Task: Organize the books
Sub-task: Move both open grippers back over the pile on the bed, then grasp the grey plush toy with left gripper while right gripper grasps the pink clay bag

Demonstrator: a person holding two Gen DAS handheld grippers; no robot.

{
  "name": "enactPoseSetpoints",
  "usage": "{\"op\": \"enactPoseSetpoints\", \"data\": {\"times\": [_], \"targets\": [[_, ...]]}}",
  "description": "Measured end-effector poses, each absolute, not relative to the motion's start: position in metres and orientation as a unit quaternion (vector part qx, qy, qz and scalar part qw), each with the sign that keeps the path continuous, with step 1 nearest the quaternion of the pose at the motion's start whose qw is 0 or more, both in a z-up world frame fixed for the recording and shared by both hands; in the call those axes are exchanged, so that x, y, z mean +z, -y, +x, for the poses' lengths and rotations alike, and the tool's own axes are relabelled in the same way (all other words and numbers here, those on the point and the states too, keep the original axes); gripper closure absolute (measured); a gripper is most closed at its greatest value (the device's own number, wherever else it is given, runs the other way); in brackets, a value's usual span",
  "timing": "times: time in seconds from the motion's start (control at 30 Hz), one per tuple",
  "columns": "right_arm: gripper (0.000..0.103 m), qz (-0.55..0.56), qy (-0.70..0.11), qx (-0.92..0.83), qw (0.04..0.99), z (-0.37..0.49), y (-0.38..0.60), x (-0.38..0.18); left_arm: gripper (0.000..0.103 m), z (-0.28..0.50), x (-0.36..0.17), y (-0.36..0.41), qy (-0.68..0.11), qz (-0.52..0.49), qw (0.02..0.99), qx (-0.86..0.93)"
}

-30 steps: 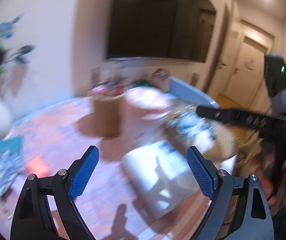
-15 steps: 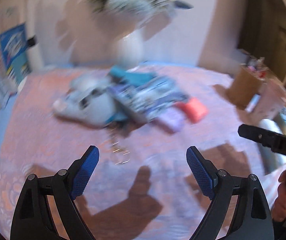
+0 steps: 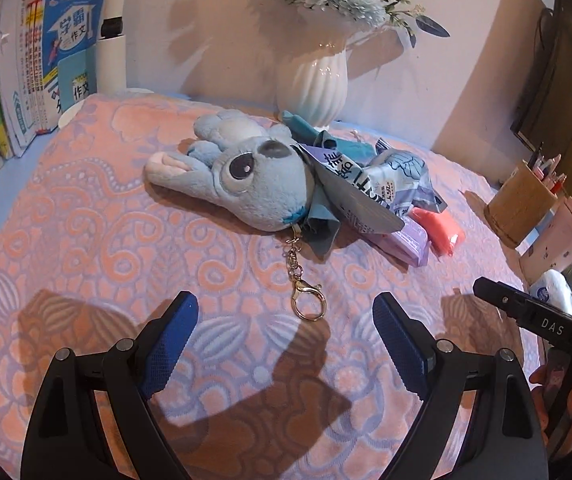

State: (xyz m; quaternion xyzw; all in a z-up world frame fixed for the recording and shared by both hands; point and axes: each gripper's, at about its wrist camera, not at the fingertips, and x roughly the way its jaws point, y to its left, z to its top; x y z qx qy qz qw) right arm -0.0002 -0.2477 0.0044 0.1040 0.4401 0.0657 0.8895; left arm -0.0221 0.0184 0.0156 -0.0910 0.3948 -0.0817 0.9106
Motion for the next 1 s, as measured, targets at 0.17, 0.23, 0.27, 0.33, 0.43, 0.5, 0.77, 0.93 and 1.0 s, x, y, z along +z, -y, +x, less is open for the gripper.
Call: {"op": "enactPoseSetpoints", "data": {"times": [0.17, 0.23, 0.27, 0.33, 0.43, 0.5, 0.77, 0.93, 1.0], "targets": [[0.035, 0.095, -0.441, 0.065, 0.89, 0.0, 0.245, 0.003, 0.015, -0.022, 0.017, -0.028, -0.392, -0.113, 0.911, -0.068], [0.035, 0.093, -0.442, 0.064, 0.89, -0.001, 0.244, 0.004, 0.015, -0.022, 0.018, -0.033, -0.4, -0.119, 0.907, -0.057], [0.035, 0.093, -0.446, 0.065, 0.888, -0.001, 0.244, 0.004, 0.016, -0.021, 0.02, -0.034, -0.404, -0.116, 0.906, -0.052], [0.035, 0.091, -0.46, 0.069, 0.88, -0.001, 0.243, 0.007, 0.016, -0.023, 0.033, -0.036, -0.406, -0.096, 0.908, -0.039], [0.035, 0.087, -0.472, 0.09, 0.873, 0.003, 0.239, 0.019, 0.016, -0.017, 0.052, -0.044, -0.397, -0.102, 0.911, -0.044], [0.035, 0.075, -0.469, 0.093, 0.875, 0.012, 0.236, 0.03, 0.016, -0.003, 0.06, -0.053, -0.403, -0.118, 0.907, -0.039], [0.035, 0.008, -0.469, 0.083, 0.879, 0.054, 0.212, 0.016, 0.016, 0.055, 0.033, -0.058, -0.423, -0.162, 0.891, -0.025], [0.035, -0.003, -0.469, 0.085, 0.879, 0.07, 0.202, 0.002, 0.016, 0.072, 0.022, -0.057, -0.432, -0.186, 0.882, -0.033], [0.035, -0.01, -0.462, 0.081, 0.883, 0.075, 0.198, 0.001, 0.016, 0.075, 0.021, -0.051, -0.431, -0.181, 0.883, -0.033]]}}
